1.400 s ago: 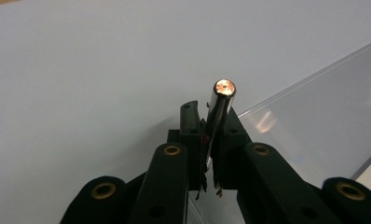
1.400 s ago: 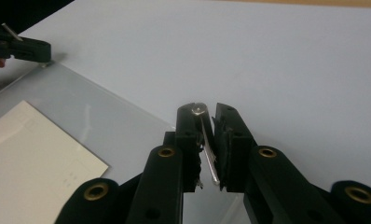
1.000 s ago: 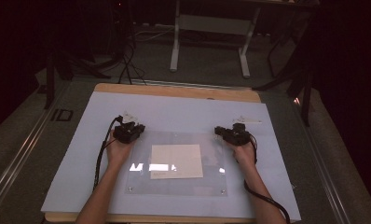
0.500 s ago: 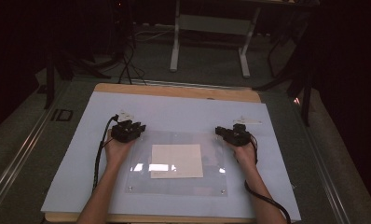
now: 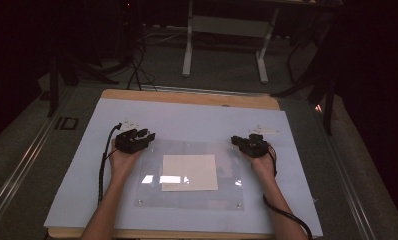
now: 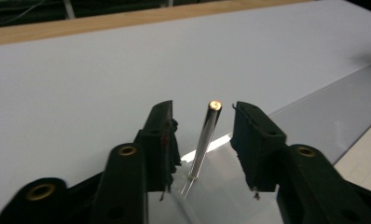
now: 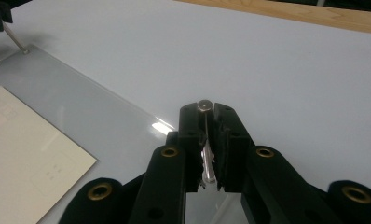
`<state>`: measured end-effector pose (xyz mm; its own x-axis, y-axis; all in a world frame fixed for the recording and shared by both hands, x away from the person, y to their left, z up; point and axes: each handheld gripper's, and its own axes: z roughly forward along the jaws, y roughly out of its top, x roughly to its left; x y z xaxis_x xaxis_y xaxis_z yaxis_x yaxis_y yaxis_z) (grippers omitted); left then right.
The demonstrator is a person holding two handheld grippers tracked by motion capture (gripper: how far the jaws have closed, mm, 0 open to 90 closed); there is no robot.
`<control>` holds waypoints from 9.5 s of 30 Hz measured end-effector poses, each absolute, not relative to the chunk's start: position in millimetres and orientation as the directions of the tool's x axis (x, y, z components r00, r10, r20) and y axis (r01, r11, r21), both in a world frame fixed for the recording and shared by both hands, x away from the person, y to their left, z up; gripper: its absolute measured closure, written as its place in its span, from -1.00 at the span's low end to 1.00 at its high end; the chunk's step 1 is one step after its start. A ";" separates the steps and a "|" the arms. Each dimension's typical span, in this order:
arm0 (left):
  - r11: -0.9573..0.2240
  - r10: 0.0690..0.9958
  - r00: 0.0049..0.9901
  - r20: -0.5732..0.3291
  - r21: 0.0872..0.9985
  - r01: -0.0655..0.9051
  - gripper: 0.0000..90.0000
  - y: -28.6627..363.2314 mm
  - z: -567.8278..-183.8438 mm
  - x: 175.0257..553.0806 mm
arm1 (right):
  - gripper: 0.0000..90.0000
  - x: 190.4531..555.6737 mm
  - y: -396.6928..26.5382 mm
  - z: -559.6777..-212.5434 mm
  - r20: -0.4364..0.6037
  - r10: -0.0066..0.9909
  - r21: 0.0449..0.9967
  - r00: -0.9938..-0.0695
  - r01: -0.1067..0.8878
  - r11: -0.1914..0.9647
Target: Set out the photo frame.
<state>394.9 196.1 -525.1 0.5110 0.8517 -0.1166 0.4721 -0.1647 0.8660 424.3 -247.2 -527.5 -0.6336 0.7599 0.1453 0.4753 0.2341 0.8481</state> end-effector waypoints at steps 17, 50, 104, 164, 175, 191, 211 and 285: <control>-0.182 0.872 0.485 -0.069 0.873 0.452 0.88 189.9 -526.7 389.8 | 0.60 415.0 -253.4 -522.8 0.074 0.770 0.863 -0.634 0.428 0.269; -0.158 0.865 0.492 -0.102 0.875 0.459 0.89 192.8 -527.9 392.3 | 0.87 417.2 -248.0 -519.0 0.118 0.778 0.858 -0.618 0.457 0.233; 0.011 0.835 0.413 -0.365 0.760 0.650 0.89 199.1 -532.0 451.7 | 0.26 431.9 -257.5 -504.2 0.126 0.790 0.808 -0.599 0.525 0.269; 0.023 0.834 0.403 -0.376 0.754 0.656 0.87 198.8 -533.1 454.9 | 0.16 380.1 -255.8 -503.7 -0.037 0.570 0.884 -0.821 0.239 0.401; 0.021 0.847 0.401 -0.350 0.775 0.632 0.70 200.3 -531.8 451.5 | 0.16 381.5 -256.3 -503.2 -0.021 0.559 0.877 -0.829 0.253 0.409; 0.049 0.829 0.443 -0.342 0.833 0.550 0.56 224.7 -518.2 426.7 | 0.15 385.3 -256.6 -500.2 0.003 0.568 0.878 -0.823 0.274 0.393; -0.036 0.831 0.496 -0.254 0.864 0.503 0.38 237.4 -506.6 404.1 | 0.12 398.0 -257.6 -495.4 0.064 0.600 0.897 -0.797 0.310 0.315; -0.193 0.757 0.645 -0.103 0.908 0.372 -0.12 195.4 -494.9 398.7 | 0.11 413.1 -251.8 -494.5 0.086 0.689 0.922 -0.720 0.320 0.220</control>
